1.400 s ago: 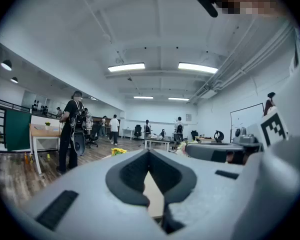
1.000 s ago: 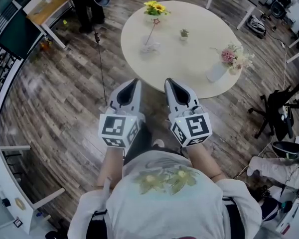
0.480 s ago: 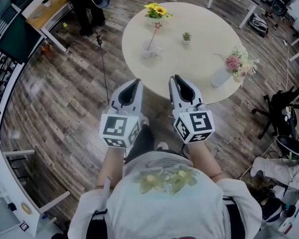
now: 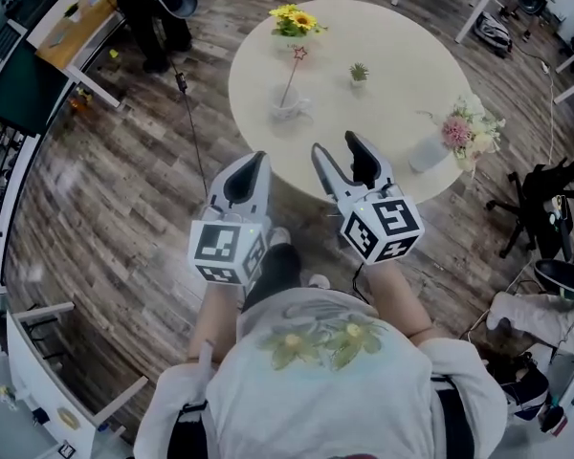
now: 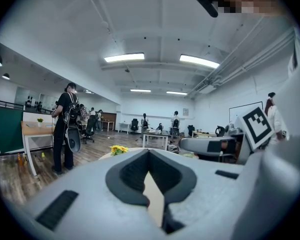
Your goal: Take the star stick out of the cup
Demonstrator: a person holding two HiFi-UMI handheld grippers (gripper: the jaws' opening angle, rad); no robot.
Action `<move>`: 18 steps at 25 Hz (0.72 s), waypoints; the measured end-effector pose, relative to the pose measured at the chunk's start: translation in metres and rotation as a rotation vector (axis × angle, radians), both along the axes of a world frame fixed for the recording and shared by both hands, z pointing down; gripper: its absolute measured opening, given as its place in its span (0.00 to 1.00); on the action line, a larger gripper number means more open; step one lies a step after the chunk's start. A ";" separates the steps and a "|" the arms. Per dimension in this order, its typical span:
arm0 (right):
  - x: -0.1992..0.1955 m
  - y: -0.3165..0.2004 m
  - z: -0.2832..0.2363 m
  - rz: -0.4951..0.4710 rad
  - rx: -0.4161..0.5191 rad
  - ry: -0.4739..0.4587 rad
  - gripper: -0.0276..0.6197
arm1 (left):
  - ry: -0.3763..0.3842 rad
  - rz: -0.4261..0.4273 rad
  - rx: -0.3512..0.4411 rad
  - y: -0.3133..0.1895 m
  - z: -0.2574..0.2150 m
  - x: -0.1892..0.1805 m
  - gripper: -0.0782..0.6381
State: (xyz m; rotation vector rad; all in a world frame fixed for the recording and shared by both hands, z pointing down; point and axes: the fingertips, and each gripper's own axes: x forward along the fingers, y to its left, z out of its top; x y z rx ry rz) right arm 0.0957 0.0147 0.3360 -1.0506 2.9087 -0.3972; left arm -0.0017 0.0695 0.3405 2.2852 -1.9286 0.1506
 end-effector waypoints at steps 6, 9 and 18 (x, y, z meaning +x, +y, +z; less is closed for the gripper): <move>-0.018 -0.032 0.001 0.025 -0.017 0.016 0.43 | 0.024 0.033 -0.005 -0.035 0.002 -0.017 0.11; -0.029 -0.044 0.005 0.024 -0.030 0.034 0.44 | 0.025 0.043 -0.006 -0.049 0.002 -0.027 0.11; -0.060 -0.072 0.027 0.030 -0.095 0.101 0.45 | 0.041 0.083 -0.025 -0.078 0.010 -0.058 0.11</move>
